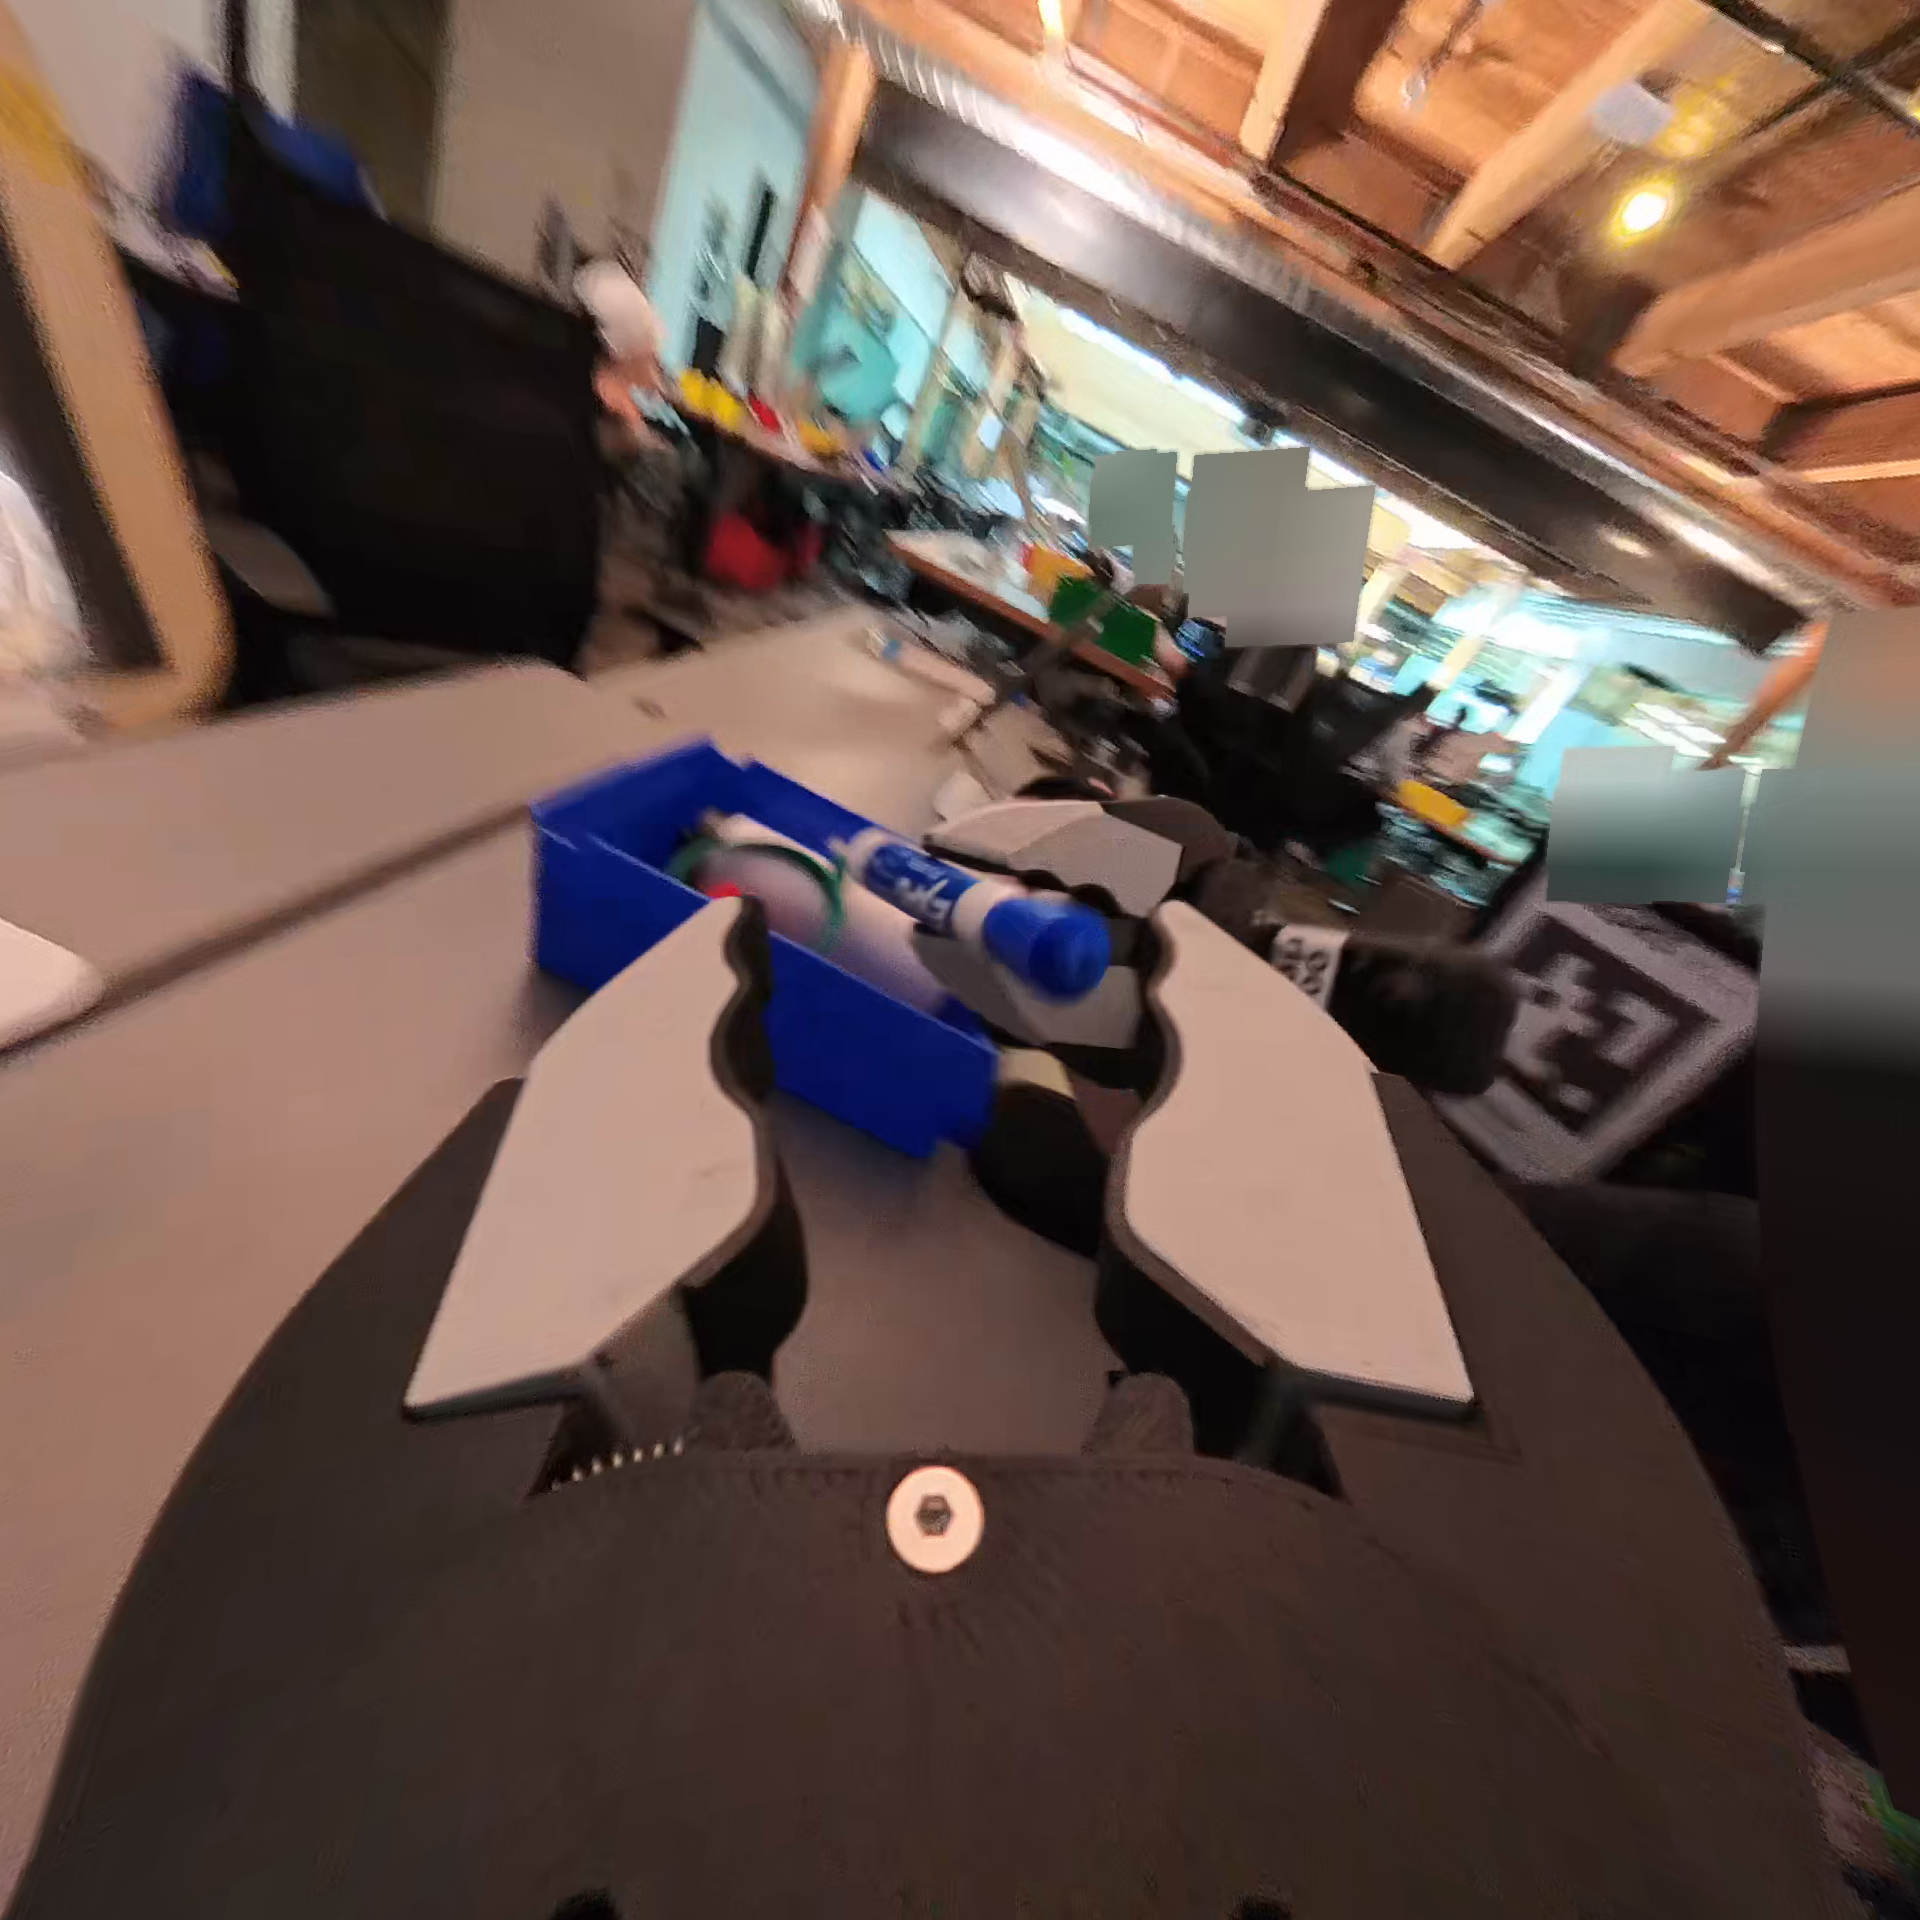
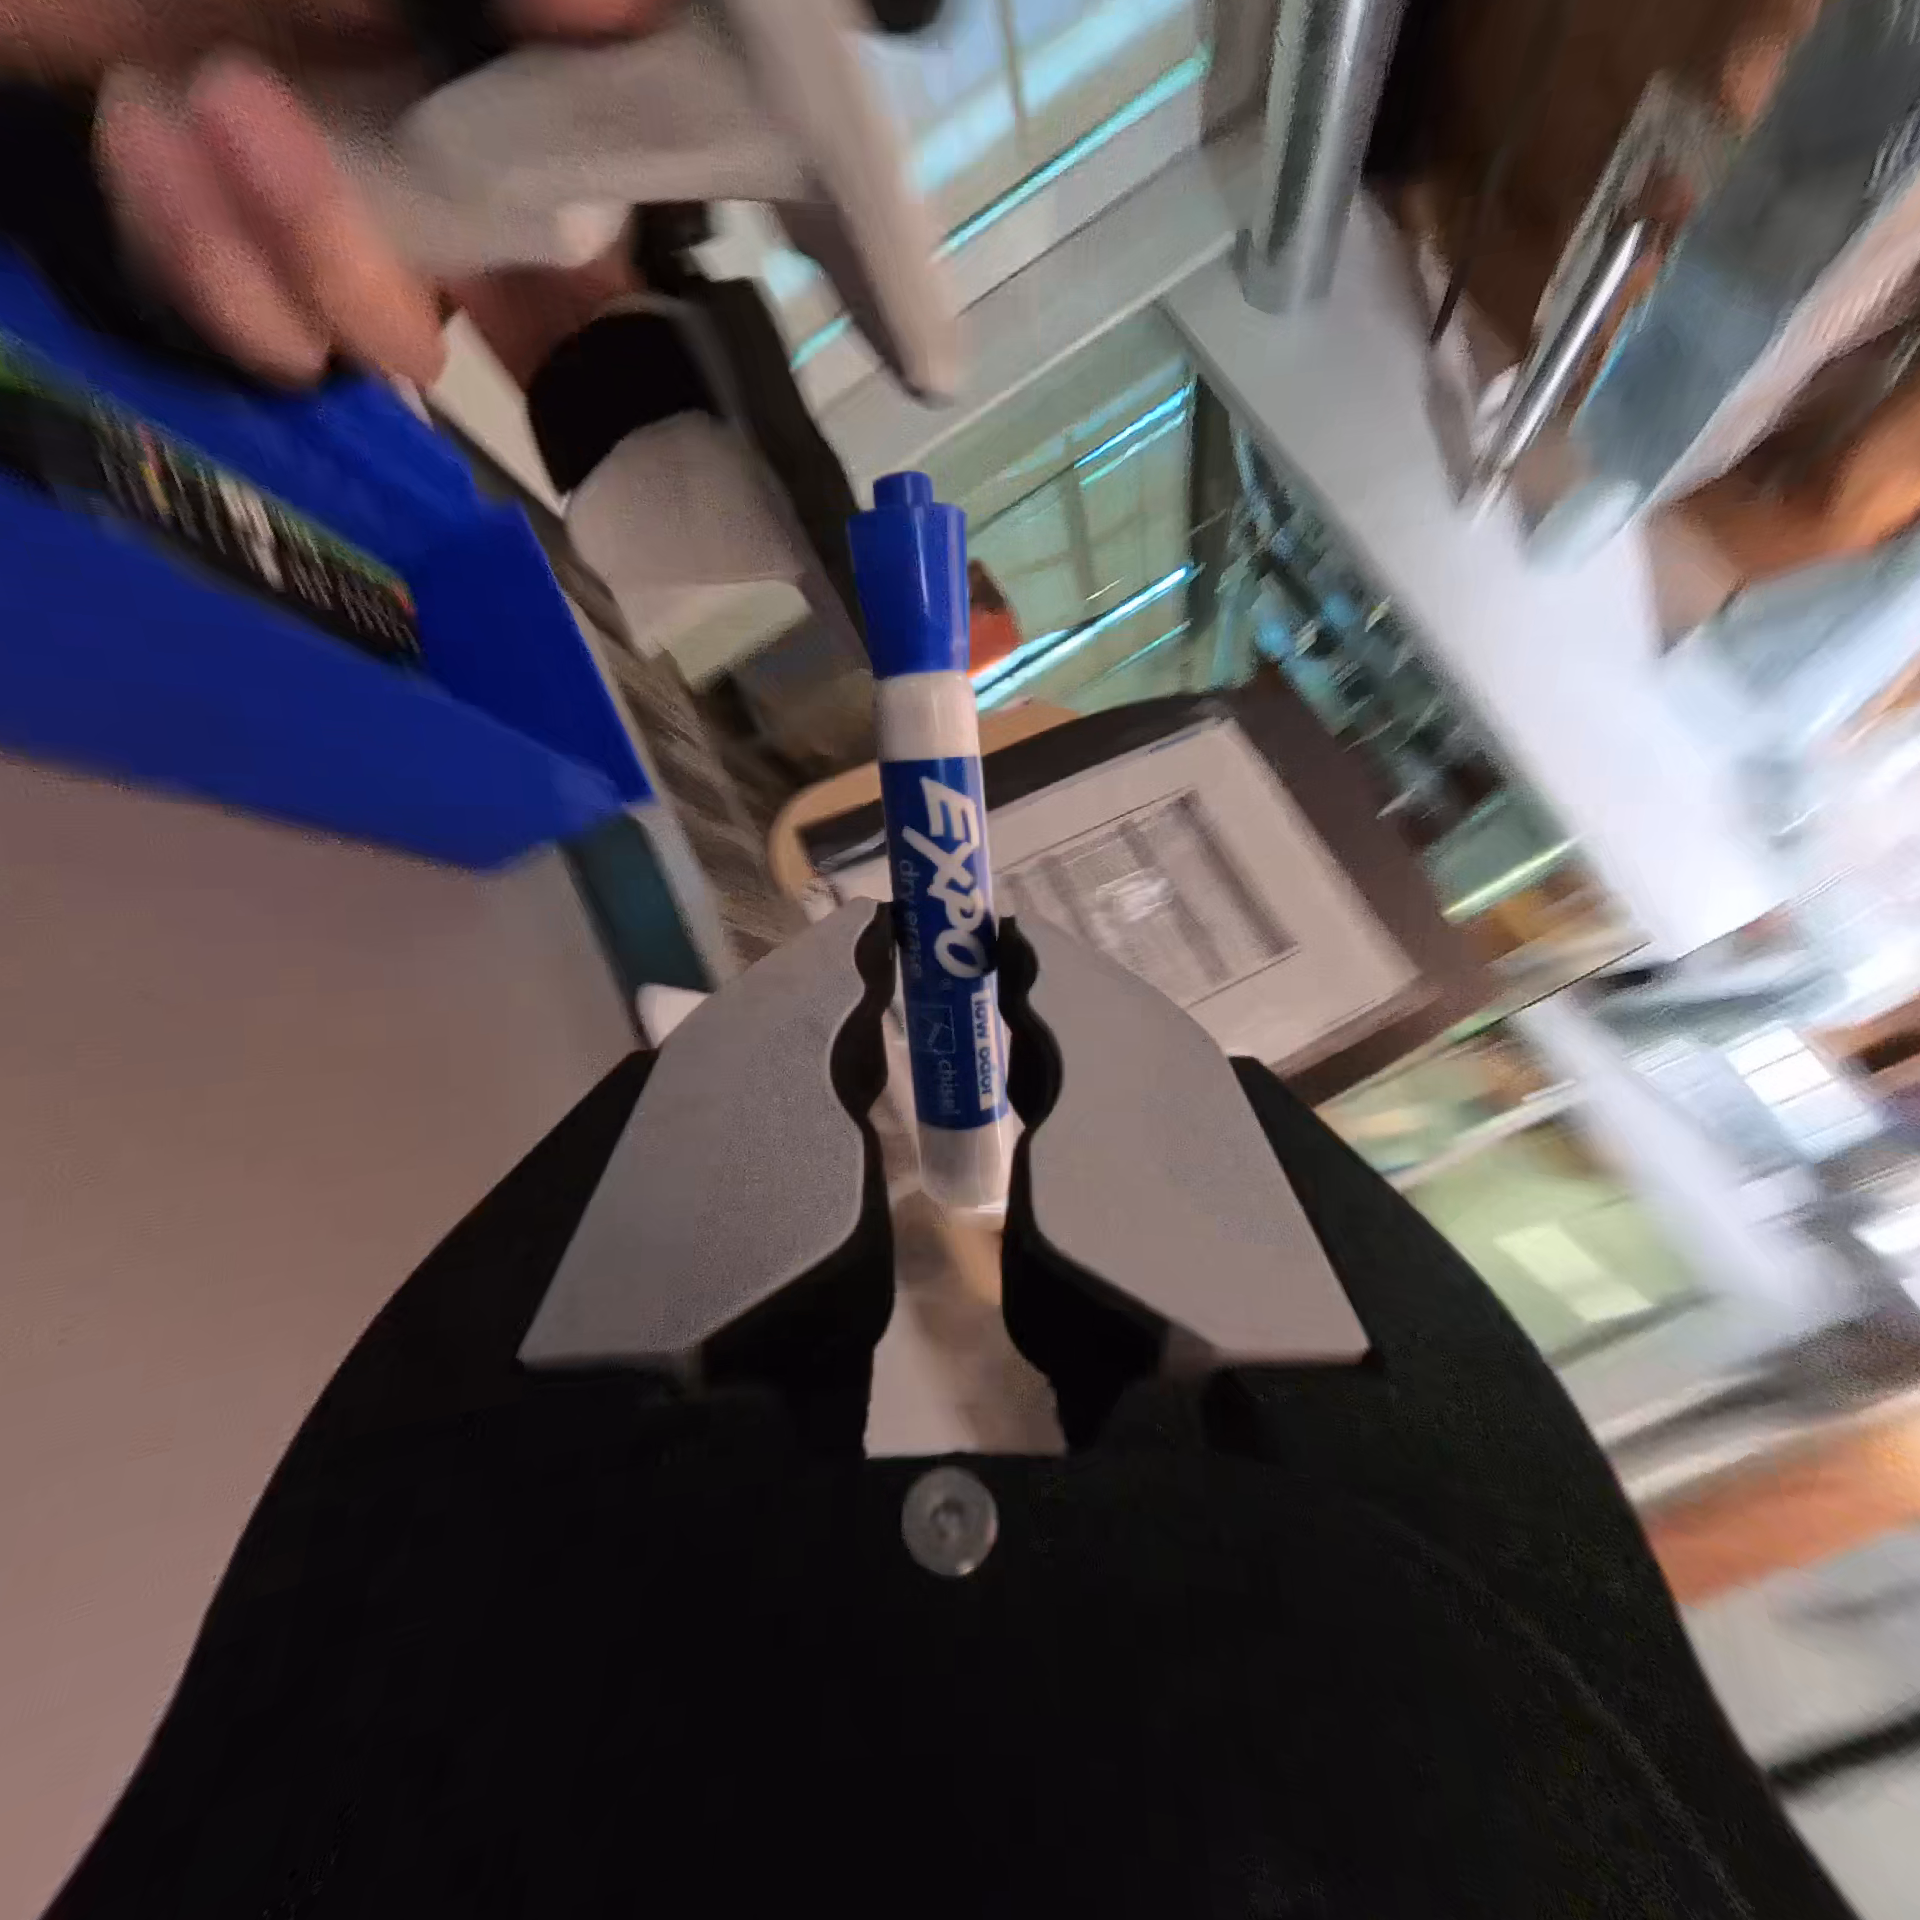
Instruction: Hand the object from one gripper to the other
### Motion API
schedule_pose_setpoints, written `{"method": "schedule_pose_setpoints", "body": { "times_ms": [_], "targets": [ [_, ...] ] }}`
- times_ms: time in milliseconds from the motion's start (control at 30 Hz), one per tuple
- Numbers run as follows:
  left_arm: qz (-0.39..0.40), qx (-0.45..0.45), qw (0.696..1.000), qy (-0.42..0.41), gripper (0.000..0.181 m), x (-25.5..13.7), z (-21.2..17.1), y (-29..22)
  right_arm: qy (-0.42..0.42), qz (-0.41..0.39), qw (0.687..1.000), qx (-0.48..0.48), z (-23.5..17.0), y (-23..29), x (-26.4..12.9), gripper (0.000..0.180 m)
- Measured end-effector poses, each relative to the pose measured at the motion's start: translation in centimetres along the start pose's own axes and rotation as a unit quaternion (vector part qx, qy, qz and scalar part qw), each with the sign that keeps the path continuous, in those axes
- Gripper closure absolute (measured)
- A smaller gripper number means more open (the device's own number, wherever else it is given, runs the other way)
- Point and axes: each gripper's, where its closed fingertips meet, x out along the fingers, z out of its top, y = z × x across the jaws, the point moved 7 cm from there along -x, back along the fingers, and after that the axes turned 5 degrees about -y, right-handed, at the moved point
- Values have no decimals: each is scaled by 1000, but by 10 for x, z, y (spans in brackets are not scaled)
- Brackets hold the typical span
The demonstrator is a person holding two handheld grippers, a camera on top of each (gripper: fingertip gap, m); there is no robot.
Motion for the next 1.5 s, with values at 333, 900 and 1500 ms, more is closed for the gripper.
{"method": "schedule_pose_setpoints", "body": {
  "times_ms": [333,900,1500],
  "targets": [
    [191,478,856,43,72,28,-34,-11,-76,241,562,788,-29,-3,19,160],
    [245,580,774,64,56,46,-49,-25,-116,230,370,892,-40,8,21,160],
    [217,605,765,36,99,53,-54,-63,-264,162,251,917,-31,7,19,160]
  ]
}}
